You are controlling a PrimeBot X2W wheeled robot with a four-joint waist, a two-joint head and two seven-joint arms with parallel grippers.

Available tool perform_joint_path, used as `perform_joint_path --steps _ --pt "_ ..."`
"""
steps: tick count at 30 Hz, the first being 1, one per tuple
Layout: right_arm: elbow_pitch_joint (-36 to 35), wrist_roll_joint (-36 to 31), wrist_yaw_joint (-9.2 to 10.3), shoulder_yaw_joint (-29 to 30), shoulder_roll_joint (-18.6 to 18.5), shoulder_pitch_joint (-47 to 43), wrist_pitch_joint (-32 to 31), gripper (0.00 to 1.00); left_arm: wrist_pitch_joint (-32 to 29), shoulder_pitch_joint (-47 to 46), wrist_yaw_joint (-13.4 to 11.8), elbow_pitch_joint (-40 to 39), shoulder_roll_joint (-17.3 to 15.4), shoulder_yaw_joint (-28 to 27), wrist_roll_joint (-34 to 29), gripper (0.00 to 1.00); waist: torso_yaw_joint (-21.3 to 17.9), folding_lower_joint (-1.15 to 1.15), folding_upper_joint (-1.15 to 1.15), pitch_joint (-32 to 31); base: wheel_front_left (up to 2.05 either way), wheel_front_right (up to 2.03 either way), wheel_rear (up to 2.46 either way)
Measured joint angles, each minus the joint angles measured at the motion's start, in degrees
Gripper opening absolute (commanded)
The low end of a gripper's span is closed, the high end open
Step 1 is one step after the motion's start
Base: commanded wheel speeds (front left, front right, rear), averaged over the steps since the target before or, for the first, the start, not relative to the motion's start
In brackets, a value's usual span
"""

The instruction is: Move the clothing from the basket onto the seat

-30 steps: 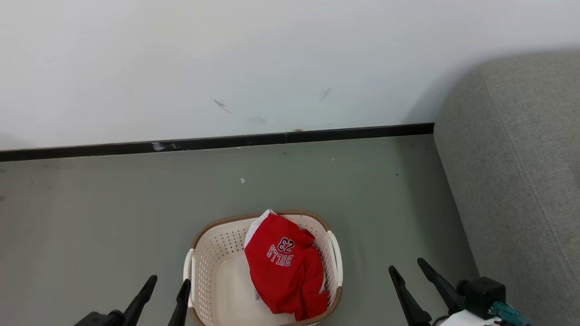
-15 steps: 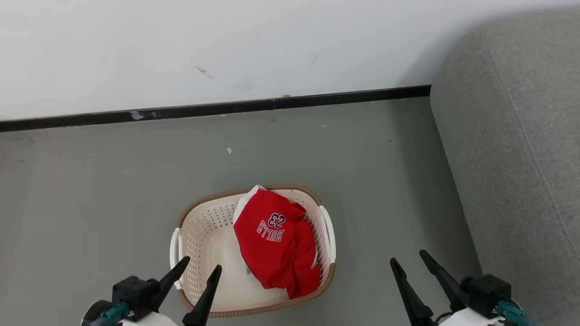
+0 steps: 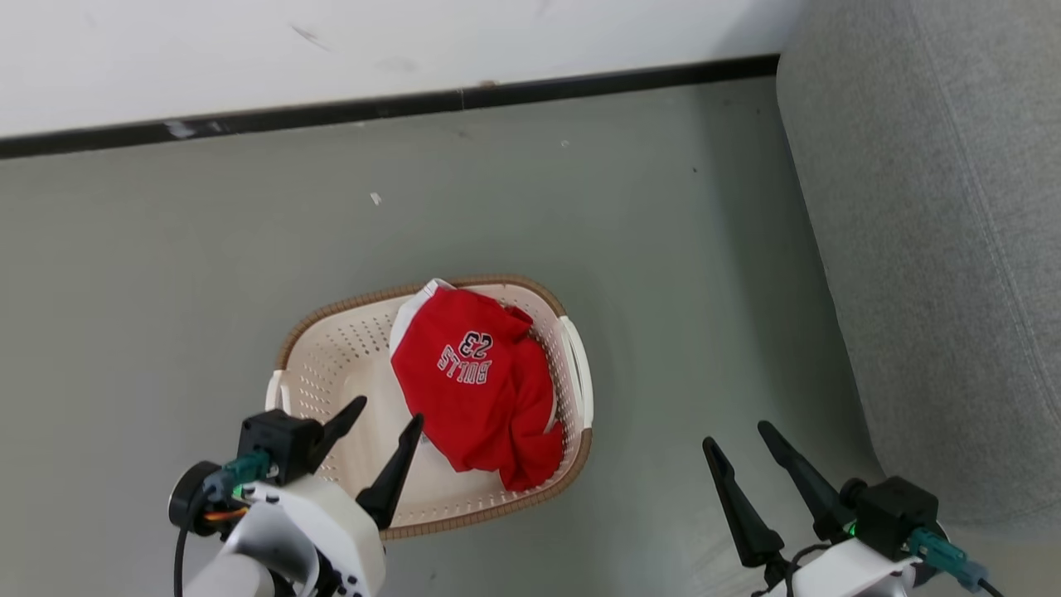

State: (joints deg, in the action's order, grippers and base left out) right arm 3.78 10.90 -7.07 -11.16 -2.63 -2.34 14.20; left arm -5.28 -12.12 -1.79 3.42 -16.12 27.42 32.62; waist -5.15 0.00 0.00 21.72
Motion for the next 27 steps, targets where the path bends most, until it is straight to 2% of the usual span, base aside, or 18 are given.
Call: perform_joint_path --steps 10,16,27 --pt "-1.59 0.04 0.00 -1.21 0.11 3.18 0.00 1.00 -4.42 -6.92 -0.98 4.36 1.51 -0.20 -0.08 1.00 -2.11 0.00 0.00 6.63 0.00 0.00 0.00" --pt "-2.63 2.27 0.00 -2.76 0.12 5.40 0.01 1.00 -7.09 -9.90 -2.23 7.42 2.96 -0.69 0.09 1.00 -3.43 0.00 0.00 10.43 0.00 0.00 0.00" --pt "-4.11 6.10 0.00 -4.97 0.10 10.43 0.01 1.00 -11.96 -16.42 -7.53 13.58 3.68 -2.03 -0.66 1.00 -6.23 0.00 0.00 17.20 0.00 0.00 0.00"
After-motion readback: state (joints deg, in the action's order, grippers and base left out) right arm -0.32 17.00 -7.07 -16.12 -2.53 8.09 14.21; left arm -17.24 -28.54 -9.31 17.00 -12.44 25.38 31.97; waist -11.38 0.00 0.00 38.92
